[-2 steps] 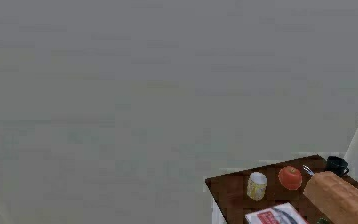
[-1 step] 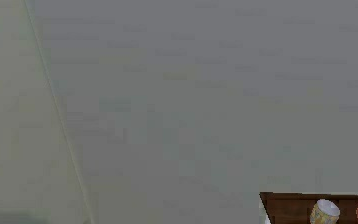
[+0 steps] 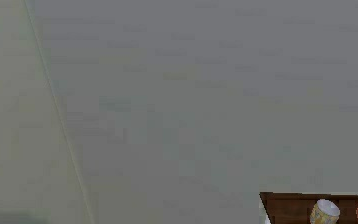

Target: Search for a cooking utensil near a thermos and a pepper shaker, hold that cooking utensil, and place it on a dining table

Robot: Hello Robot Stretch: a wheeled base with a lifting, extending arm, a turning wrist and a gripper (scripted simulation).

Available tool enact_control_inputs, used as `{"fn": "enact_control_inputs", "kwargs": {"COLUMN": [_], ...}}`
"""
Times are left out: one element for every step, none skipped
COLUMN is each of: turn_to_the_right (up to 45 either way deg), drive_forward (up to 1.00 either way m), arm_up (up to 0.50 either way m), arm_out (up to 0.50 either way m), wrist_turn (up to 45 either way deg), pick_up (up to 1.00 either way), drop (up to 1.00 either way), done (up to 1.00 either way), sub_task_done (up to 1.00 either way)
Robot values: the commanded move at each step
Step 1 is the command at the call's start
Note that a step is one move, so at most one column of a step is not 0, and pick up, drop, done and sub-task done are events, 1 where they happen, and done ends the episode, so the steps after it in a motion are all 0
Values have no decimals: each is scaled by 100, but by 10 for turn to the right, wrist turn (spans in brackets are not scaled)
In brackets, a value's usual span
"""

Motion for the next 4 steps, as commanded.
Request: {"fn": "enact_control_inputs", "kwargs": {"turn_to_the_right": [0, 0, 0, 0], "drive_forward": [0, 0, 0, 0], "arm_up": [0, 0, 0, -26], "arm_out": [0, 0, 0, 0], "wrist_turn": [450, 450, 90, 0], "pick_up": [0, 0, 0, 0], "drop": [0, 0, 0, 0], "done": [0, 0, 0, 0], "sub_task_done": [0, 0, 0, 0]}}
